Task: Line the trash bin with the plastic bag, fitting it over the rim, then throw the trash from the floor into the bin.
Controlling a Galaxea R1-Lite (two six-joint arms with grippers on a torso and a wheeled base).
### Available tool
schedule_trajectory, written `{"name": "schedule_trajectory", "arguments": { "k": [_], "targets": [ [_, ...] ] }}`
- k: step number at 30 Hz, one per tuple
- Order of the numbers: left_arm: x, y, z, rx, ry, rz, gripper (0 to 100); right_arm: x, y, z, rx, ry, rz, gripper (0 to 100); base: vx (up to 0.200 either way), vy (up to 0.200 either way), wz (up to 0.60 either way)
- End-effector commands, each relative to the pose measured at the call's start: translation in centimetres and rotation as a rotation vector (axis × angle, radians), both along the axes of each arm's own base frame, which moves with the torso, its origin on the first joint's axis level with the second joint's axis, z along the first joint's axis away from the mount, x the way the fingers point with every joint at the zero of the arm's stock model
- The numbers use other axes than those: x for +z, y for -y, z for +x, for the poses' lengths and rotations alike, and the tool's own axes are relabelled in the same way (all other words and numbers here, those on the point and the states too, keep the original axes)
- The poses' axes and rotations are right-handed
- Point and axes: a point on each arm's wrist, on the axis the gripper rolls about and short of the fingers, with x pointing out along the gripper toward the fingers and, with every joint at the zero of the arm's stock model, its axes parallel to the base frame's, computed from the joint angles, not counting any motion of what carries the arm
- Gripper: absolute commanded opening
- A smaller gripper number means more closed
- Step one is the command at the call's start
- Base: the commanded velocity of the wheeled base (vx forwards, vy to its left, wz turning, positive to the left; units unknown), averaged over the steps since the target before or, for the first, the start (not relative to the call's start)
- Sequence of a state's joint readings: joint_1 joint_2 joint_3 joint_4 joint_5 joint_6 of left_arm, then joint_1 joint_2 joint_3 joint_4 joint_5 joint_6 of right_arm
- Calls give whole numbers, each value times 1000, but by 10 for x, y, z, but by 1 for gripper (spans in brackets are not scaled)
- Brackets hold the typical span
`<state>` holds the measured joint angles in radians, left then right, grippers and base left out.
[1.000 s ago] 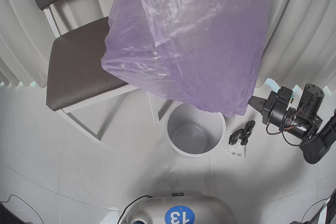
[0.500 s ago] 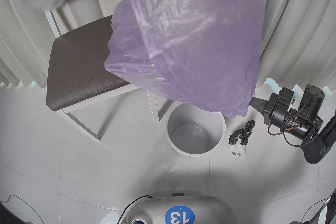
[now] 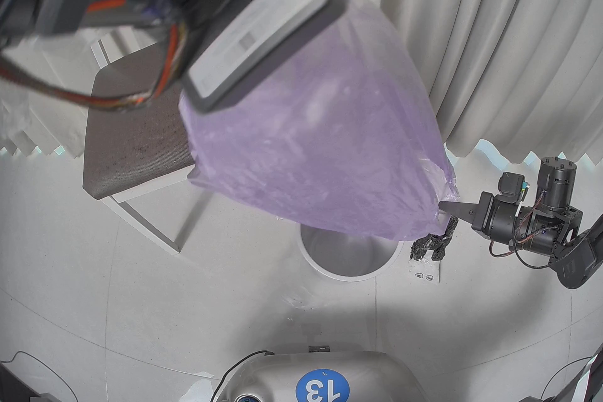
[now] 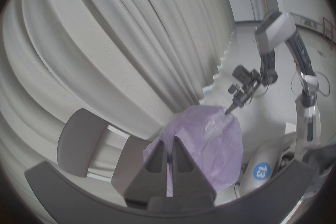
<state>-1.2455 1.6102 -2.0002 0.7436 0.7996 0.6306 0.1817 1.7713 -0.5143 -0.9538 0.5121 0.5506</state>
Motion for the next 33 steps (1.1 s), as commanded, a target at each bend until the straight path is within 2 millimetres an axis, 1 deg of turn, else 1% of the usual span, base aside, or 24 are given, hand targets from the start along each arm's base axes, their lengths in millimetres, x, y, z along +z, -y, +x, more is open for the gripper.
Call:
{"name": "schedule_trajectory", "arguments": {
  "k": [1,3,7,8,9,13,15,16,17,19,23,24,26,27,28,29,33],
  "targets": [
    [-2,-29,9,40,-83,18,0,6,0,-15,30,23,-61,0,0,0,0],
    [-3,-41,18,-33,-170,-13,0,2,-4,-28,69,18,-101,0,0,0,0],
    [-1,-54,34,-119,-243,-80,0,-4,-7,-36,93,20,-144,0,0,0,0],
    [1,-65,38,-137,-269,-105,0,-4,-9,-40,106,29,-153,0,0,0,0],
    [1,-69,40,-144,-277,-116,0,-4,-10,-42,111,33,-155,0,0,0,0],
    [-9,-77,46,-152,-330,-137,0,4,-17,-57,160,72,-157,0,0,0,0],
    [-13,-84,44,-142,-341,-187,0,13,-16,-65,173,130,-174,0,0,0,0],
    [-21,-84,44,-146,-376,-240,0,17,-14,-71,178,154,-188,0,0,0,0],
    [-25,-84,43,-148,-389,-267,0,19,-13,-73,180,161,-193,0,0,0,0],
    [-39,-82,45,-160,-403,-319,0,26,-11,-78,177,169,-194,0,0,0,0],
    [-80,-72,62,-152,-357,-385,0,38,-8,-82,170,180,-192,0,0,0,0],
    [-91,-71,65,-146,-348,-398,0,38,-8,-83,166,181,-194,0,0,0,0],
    [-121,-64,75,-135,-344,-436,0,39,-4,-81,149,181,-196,0,0,0,0],
    [-133,-60,79,-129,-348,-459,0,39,-3,-80,143,180,-198,0,0,0,0],
    [-141,-57,83,-123,-354,-477,0,39,-2,-80,139,180,-198,0,0,0,0],
    [-161,-50,91,-112,-366,-550,0,38,-1,-77,127,174,-201,0,0,0,0],
    [-184,-39,103,-101,-381,-702,0,40,2,-75,112,178,-202,0,0,0,0]
  ]
}}
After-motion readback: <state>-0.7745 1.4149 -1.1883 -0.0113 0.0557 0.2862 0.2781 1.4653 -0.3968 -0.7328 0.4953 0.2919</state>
